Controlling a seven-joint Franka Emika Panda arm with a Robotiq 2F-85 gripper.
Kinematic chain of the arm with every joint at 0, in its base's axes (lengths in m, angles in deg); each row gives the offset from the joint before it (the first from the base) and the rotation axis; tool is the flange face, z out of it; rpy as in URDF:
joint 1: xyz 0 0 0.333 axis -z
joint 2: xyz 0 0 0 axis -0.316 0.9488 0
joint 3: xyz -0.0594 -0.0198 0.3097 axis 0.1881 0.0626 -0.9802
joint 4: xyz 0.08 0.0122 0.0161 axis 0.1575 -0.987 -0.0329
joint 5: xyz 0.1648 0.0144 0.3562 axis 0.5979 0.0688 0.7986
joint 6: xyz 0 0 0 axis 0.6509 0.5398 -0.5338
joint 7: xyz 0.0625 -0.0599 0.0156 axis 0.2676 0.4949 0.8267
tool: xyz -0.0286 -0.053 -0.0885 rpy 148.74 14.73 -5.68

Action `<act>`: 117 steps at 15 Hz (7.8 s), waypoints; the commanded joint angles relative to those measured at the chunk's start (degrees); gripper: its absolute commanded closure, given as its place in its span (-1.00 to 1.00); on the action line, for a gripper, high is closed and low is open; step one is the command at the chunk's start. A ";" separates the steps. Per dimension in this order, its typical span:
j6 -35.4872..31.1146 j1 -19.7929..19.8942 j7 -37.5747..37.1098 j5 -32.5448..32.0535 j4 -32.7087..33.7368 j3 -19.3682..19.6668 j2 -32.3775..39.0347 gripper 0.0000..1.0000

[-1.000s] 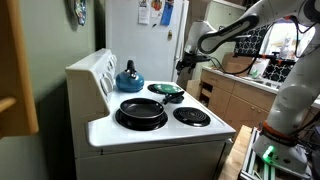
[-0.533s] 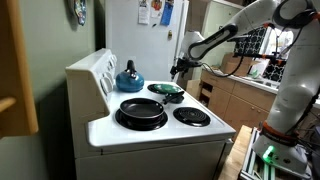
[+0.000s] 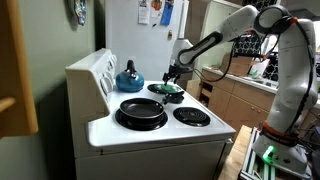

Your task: Use the green pot holder to move the blue kettle forwards.

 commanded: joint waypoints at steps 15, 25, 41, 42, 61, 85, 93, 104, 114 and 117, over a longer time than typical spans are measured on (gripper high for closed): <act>0.69 -2.41 10.82 8.76 6.24 1.24 6.79 0.33; -2.43 -2.74 10.34 5.58 3.89 4.55 4.62 -0.20; -2.15 -1.80 16.87 8.90 4.37 3.15 7.46 -0.48; -2.17 -1.71 17.11 9.30 4.46 2.93 7.50 -0.32; -0.70 -0.77 16.44 10.70 2.68 3.68 2.29 1.00; -10.57 5.28 15.04 35.16 -11.88 3.78 -4.54 -0.13; -9.99 5.56 15.46 38.91 -10.62 3.49 -3.12 0.91; -9.67 4.02 13.36 35.71 -12.10 3.95 -7.90 0.99; -7.78 2.69 9.97 30.84 -9.08 3.89 -14.81 0.99; -6.16 2.73 6.78 25.80 -5.04 3.90 -15.37 0.99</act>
